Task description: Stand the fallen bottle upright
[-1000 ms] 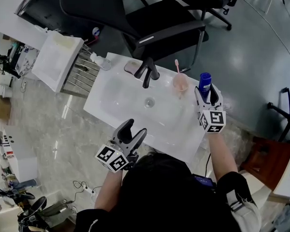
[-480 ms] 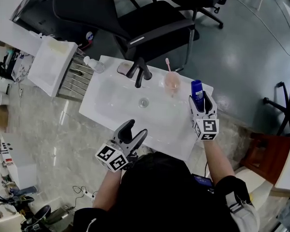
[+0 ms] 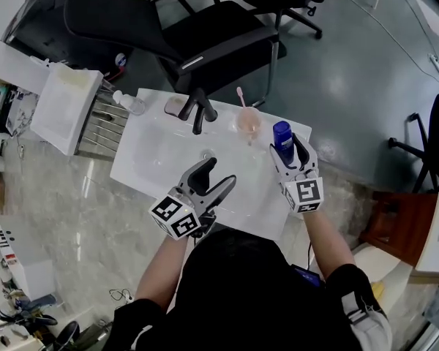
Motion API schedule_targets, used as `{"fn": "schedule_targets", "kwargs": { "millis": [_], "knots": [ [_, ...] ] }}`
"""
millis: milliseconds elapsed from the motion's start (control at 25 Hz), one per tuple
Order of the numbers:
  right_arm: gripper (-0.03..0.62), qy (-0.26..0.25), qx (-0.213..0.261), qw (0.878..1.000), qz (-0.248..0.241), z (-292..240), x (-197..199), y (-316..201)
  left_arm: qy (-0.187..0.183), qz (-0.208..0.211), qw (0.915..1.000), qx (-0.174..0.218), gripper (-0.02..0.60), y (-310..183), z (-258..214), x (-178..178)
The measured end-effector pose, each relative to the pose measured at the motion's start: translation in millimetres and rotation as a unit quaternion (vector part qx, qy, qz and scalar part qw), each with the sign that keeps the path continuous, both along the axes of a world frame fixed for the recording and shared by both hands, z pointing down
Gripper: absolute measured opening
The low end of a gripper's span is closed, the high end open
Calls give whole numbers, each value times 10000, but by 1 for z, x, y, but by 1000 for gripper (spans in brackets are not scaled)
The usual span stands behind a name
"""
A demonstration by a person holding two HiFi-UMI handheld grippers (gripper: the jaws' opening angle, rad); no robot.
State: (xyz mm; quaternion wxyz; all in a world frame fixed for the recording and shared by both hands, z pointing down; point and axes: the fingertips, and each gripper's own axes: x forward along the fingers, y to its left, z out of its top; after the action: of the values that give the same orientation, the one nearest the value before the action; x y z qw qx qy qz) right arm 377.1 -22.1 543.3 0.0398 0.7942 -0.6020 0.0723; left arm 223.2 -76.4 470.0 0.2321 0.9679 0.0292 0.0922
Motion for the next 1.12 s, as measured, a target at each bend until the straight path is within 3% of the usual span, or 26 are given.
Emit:
{"fn": "schedule_targets", "kwargs": {
  "millis": [320, 520, 800, 880, 1040, 1120],
  "knots": [
    [282, 286, -90, 9994, -142, -20, -12, 0, 293, 894, 9955, -127, 313, 3, -7, 79],
    [282, 520, -164, 9983, -184, -21, -10, 2, 294, 1405, 9896, -70, 313, 22, -8, 119],
    [282, 648, -370, 9970, -196, -14, -6, 7, 345, 1837, 9794, -764, 292, 37, -5, 148],
    [282, 646, -416, 9969, -192, -12, -5, 8, 341, 1917, 9764, -933, 260, 39, -3, 152],
    [282, 597, -392, 9973, -143, -11, -2, 7, 367, 1893, 9730, -1267, 96, 36, -1, 156],
    [282, 591, -404, 9973, -141, -10, 0, 7, 339, 1843, 9717, -1435, 84, 35, 1, 159]
  ]
}}
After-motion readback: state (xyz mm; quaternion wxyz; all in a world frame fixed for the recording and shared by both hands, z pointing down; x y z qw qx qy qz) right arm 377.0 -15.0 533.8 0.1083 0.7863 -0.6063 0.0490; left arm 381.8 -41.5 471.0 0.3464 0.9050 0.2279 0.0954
